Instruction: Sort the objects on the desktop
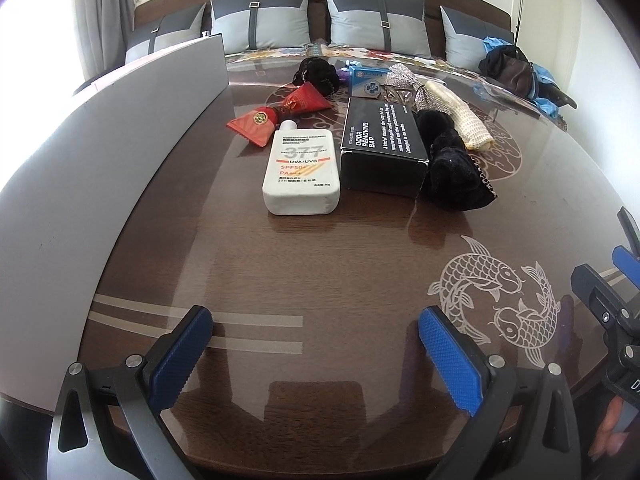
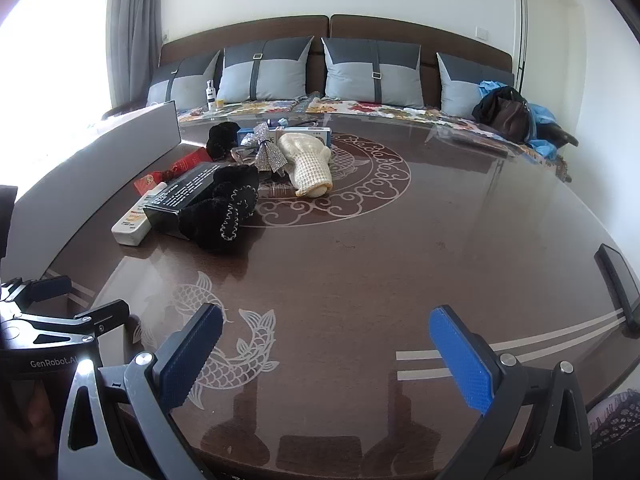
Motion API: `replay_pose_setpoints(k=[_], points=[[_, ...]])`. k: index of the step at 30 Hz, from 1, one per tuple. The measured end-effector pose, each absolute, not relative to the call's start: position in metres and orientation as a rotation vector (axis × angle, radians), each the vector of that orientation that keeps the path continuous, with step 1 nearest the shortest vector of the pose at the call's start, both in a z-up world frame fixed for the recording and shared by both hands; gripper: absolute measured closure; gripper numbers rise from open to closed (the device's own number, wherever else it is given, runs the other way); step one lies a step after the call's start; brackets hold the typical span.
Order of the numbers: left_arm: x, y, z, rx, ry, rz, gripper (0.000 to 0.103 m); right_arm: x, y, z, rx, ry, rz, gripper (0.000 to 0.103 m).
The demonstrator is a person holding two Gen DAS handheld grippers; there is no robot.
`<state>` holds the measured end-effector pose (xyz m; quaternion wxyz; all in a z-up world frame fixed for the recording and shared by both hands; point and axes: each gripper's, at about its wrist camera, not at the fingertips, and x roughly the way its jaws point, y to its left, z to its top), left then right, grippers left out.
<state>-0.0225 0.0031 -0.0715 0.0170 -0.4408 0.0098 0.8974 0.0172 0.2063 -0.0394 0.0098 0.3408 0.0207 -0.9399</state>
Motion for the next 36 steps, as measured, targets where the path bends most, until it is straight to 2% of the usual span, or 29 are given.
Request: replay_pose_setpoints(k=[36], points=[[-0.024,0.003,-0.072,-1.388,0.046,2.759,0.0,0.015,0.198,-0.055,1.157,0.127,-2.873,0.0]])
